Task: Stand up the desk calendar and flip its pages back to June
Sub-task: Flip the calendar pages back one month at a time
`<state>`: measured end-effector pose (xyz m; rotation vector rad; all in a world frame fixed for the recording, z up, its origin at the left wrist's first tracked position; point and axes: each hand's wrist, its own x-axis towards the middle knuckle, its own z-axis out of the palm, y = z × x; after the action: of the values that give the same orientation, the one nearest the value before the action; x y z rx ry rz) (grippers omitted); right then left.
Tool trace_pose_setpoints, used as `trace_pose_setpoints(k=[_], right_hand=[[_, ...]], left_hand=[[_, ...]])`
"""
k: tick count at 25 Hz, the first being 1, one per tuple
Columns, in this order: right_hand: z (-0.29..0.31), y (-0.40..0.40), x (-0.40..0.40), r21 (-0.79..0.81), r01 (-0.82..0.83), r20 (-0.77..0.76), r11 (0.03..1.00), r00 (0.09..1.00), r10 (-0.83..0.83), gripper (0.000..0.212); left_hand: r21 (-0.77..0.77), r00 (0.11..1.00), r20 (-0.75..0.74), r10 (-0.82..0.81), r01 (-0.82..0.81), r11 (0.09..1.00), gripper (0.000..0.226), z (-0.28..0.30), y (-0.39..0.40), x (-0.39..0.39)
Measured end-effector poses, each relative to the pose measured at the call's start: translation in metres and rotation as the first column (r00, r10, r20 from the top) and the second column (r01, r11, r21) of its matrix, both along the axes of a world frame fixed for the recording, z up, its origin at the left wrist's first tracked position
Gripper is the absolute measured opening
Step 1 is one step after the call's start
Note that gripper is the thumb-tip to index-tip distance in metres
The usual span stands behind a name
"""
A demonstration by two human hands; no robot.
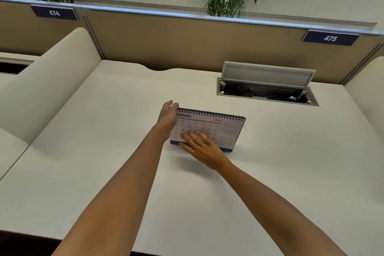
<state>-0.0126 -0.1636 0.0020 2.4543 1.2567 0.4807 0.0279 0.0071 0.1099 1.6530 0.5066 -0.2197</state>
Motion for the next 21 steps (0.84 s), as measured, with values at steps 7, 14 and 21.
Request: trace_pose_setpoints(k=[7,14,21], right_hand=[[0.007,-0.011,0.008,0.075,-0.055,0.036,0.996,0.998,0.052,0.049],[0.019,-0.018,0.007,0.170,-0.072,0.118,0.983,0.992,0.052,0.024],[0.036,-0.023,-0.023,0.423,-0.070,0.041,0.904,0.997,0.058,0.009]], left_hand=[[0.016,1.000,-0.017,-0.019,0.019,1.000,0.051,0.000,0.001,0.001],[0.026,0.999,-0.006,-0.040,0.040,0.999,0.048,0.000,0.002,0.000],[-0.009,0.998,-0.017,-0.057,0.057,0.998,0.048,-0.002,0.006,0.003]])
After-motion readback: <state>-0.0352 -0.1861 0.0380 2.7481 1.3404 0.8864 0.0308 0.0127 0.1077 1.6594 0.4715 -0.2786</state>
